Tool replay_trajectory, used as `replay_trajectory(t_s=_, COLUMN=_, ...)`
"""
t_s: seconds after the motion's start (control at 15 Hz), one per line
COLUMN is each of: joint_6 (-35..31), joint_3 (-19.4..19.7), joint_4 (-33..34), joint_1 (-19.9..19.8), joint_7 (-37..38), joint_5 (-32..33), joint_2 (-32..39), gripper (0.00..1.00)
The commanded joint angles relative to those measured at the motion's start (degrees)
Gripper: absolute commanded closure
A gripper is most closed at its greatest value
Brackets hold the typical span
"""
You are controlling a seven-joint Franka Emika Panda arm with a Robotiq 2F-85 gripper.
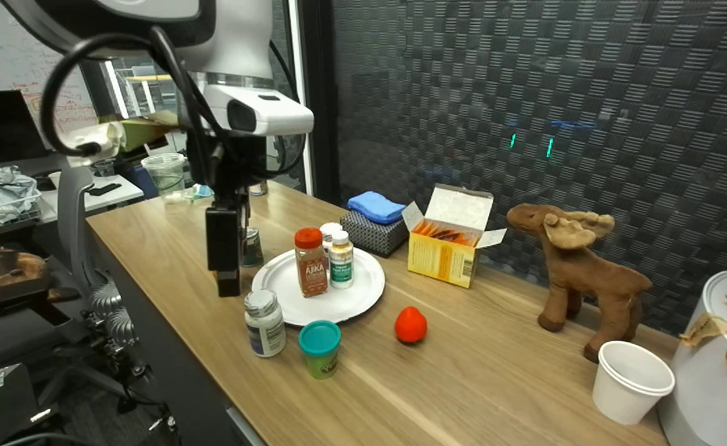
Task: Put the bottles and orange plushie surrounding the white plate on the white plate
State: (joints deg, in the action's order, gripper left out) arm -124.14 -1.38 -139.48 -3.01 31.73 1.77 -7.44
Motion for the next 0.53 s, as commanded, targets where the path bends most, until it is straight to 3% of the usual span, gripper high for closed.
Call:
replay_trajectory(t_s=0.0, joint_6=-4.5, joint_3=0.1, joint_4=0.4, joint_1=0.1, joint_7=0.3, joint_5=0.8, joint_2=3.2, gripper=0.0)
replay_trajectory(t_s=0.47, joint_6=-8.6, joint_3=1.0, joint_4=0.6, joint_1=0.6, joint_7=-0.2, joint_5=-0.6, joint_2=8.0, gripper=0.02)
